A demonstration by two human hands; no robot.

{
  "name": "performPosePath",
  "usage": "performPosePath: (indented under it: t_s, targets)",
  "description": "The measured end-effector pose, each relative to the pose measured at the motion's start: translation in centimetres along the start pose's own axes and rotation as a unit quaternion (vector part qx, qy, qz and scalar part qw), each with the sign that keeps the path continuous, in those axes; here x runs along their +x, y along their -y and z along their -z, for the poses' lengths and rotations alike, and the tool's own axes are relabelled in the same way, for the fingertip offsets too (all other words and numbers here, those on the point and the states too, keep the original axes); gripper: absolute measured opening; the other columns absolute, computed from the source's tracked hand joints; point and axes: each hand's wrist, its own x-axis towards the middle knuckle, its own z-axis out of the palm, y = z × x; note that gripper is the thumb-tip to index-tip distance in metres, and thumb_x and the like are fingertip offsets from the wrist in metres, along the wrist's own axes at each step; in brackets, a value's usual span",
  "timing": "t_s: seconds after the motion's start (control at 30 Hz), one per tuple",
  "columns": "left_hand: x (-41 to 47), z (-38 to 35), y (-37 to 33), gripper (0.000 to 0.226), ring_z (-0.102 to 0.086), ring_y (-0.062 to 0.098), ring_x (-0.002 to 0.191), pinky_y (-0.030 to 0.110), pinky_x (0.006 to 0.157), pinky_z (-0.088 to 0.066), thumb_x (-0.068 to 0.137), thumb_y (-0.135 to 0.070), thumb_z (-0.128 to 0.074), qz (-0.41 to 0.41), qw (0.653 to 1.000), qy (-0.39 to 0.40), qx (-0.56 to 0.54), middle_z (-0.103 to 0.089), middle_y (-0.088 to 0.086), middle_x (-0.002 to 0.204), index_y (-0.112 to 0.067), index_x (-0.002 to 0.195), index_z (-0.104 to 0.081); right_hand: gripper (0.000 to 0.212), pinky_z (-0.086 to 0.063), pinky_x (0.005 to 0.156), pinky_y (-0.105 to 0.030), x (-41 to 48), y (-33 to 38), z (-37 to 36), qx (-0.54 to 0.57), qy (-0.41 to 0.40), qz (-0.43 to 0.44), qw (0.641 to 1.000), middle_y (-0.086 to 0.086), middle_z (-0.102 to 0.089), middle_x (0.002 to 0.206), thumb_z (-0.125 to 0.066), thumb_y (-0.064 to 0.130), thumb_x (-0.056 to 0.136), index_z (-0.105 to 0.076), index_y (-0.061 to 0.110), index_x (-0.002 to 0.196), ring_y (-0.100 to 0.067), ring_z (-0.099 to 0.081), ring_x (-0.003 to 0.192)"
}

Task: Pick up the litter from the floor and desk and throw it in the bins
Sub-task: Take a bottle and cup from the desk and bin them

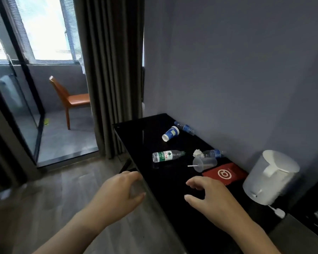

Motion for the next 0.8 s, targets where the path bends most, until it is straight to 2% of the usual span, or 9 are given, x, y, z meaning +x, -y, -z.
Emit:
performPosePath:
  t_s: [0.07,0.2,0.33,0.63,0.8]
  targets:
    - [3.0,-0.3,1.4,0.045,-0.054,-0.002,0.111,0.011,0.079,-0.035,0.085,-0.052,-0.055,-0.006,1.000,-0.001,-0.003,-0.054,-0.020,0.121,-0.037,0.128,-0.049,0.038,-0.043,0.085,-0.012,2.9,-0.5,-0.5,0.004,-0.009,-0.005,1.000,0.023,-0.058,0.112,-0.065,0.045,0.082,-0.059,0.037,0.119,0.008,-0.052,0.104]
    - [9.2,-0.7,4.0,0.045,-0.054,0.000,0.110,0.013,0.087,-0.041,0.085,-0.050,-0.057,-0.011,1.000,0.009,-0.014,-0.056,-0.018,0.120,-0.035,0.127,-0.051,0.037,-0.039,0.079,-0.006,9.6,-1.5,-1.4,0.023,-0.010,-0.015,1.000,0.022,-0.058,0.113,-0.065,0.042,0.084,-0.059,0.036,0.119,0.009,-0.051,0.104]
    - [15.4,-0.9,6.4,0.044,-0.054,0.000,0.110,0.014,0.088,-0.042,0.086,-0.049,-0.057,-0.009,1.000,0.023,-0.009,-0.055,-0.017,0.121,-0.033,0.127,-0.051,0.036,-0.036,0.069,0.000,16.0,-2.8,-2.0,0.046,-0.016,-0.029,0.998,0.022,-0.058,0.111,-0.066,0.041,0.084,-0.059,0.036,0.119,0.013,-0.050,0.098]
    - [26.3,-2.8,11.4,0.042,-0.055,0.000,0.107,0.015,0.088,-0.044,0.085,-0.050,-0.058,-0.027,0.997,0.066,-0.032,-0.055,-0.018,0.117,-0.034,0.124,-0.052,0.035,-0.037,0.071,-0.002,26.8,-4.7,-3.7,0.047,-0.003,-0.073,0.996,0.020,-0.059,0.110,-0.066,0.037,0.084,-0.060,0.032,0.118,0.009,-0.052,0.099]
    - [32.5,-3.7,15.3,0.044,-0.054,0.002,0.110,0.018,0.091,-0.045,0.087,-0.046,-0.059,-0.057,0.993,0.095,-0.052,-0.054,-0.016,0.121,-0.032,0.128,-0.051,0.024,-0.042,0.072,-0.003,31.7,-5.3,-5.4,0.053,-0.016,-0.122,0.991,0.023,-0.059,0.093,-0.068,0.033,0.084,-0.063,0.031,0.107,0.014,-0.052,0.088]
